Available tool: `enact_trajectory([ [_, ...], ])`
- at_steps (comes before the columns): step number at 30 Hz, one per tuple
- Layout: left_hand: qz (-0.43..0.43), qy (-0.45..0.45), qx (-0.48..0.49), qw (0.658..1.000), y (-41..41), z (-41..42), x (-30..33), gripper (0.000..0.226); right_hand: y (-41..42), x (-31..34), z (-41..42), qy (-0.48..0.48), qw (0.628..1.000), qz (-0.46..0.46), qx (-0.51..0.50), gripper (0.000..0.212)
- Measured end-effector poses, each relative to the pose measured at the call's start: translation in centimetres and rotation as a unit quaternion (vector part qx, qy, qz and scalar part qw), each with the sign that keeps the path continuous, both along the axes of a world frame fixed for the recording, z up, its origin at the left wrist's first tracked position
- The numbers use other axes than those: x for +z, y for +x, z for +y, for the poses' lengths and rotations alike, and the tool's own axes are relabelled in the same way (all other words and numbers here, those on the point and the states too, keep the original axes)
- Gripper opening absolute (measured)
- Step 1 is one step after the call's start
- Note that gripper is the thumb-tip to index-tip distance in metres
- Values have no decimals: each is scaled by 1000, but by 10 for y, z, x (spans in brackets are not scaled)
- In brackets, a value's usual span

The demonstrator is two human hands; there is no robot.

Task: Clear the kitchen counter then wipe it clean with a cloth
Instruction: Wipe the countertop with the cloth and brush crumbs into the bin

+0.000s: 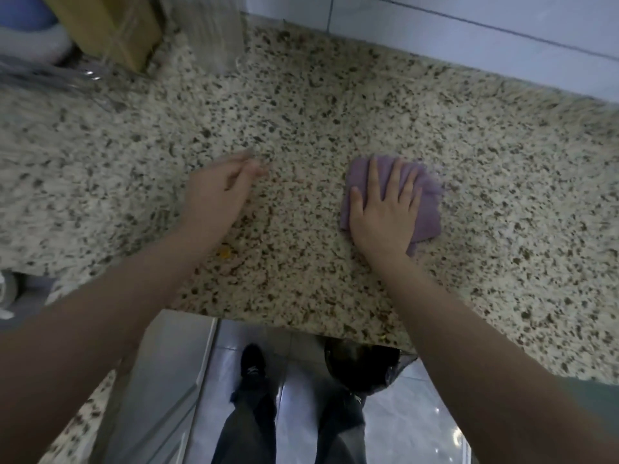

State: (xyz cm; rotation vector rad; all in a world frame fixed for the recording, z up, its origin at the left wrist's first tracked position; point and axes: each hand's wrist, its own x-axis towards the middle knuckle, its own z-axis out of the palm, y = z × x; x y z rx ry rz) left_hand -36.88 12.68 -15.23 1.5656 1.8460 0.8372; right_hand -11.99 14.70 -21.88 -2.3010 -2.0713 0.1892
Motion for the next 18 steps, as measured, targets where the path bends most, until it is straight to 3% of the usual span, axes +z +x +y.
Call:
enact_trajectory([
  [7,164,-63,-11,984,-44,33,-36,45,-31,1,-45,9,997,-13,77,70],
  [11,244,-51,-7,968,-48,41,-46,45,-12,-1,8,10,995,-19,92,69],
  [18,302,-77,-35,949,-48,52,-41,45,-6,1,139,-13,987,-22,159,73],
])
